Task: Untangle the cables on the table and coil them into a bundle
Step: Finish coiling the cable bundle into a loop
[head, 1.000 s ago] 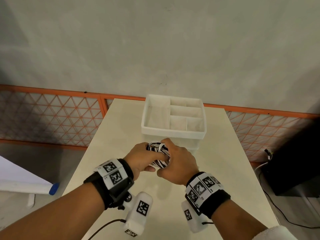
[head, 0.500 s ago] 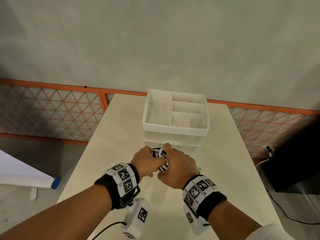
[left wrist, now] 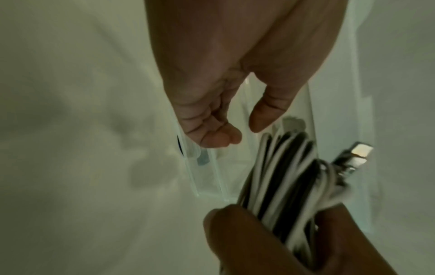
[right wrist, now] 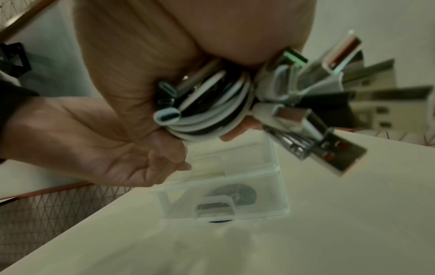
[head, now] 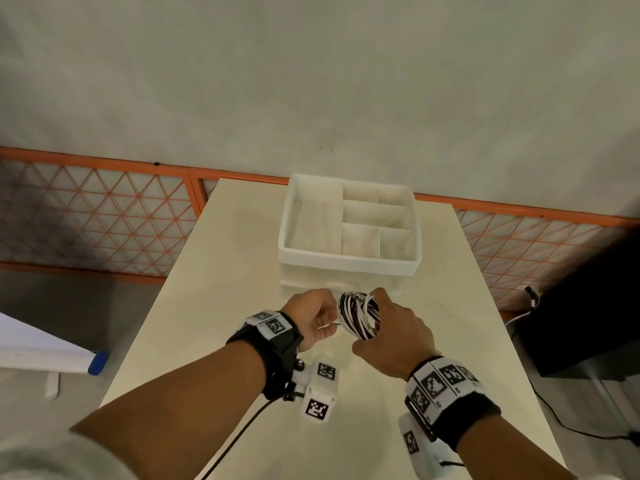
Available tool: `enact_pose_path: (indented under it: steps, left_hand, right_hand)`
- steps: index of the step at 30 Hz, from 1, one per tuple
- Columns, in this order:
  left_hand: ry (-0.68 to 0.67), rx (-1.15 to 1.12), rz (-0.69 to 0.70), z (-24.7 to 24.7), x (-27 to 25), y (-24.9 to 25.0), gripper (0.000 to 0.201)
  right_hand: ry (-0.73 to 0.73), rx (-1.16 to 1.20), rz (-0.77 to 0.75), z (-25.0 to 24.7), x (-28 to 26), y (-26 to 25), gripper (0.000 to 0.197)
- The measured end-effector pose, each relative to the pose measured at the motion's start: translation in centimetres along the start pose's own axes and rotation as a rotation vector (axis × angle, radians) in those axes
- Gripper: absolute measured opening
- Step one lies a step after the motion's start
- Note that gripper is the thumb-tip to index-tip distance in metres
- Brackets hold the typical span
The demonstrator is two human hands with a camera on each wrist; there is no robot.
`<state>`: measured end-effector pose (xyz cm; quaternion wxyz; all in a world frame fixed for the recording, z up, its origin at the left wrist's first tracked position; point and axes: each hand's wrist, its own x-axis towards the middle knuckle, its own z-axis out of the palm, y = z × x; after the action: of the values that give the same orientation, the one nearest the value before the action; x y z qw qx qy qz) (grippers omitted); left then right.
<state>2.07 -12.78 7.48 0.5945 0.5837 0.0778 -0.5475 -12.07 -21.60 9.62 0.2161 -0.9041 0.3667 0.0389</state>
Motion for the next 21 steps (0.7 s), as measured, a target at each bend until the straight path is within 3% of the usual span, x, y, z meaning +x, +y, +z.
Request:
enact_pose_path:
  steps: [8, 13, 16, 18, 21]
  left_hand:
    - [-0.097, -0.191, -0.061, -0.2, 1.4, -1.5, 0.006]
    - [-0.128, -0.018, -0.137, -2.0, -0.8, -4.7, 0.009]
    - [-0.150, 0.285, -0.164, -2.1, -3.2, -4.2, 0.011]
    - [-0.148, 0.606, -0.015, -1.7, -4.4, -2.7, 0.017]
    - [-0.013, 1.032, 0.395, -1.8, -4.9, -0.2, 0.034]
  right_hand:
    - [0.006, 0.006, 0.022, -0.5, -1.0, 1.2, 0.063]
    - [0.007, 0.029, 0.015, -1.1, -0.9, 1.3, 0.063]
    - [-0.001, 0.029, -0.012, -1.3, -0.7, 0.9, 0.065]
    - [-0.003, 0.022, -0.036, -1.3, -0.5, 0.5, 0.069]
    - [-0.011, 0.000, -0.074, -1.6, 0.0, -0.4, 0.073]
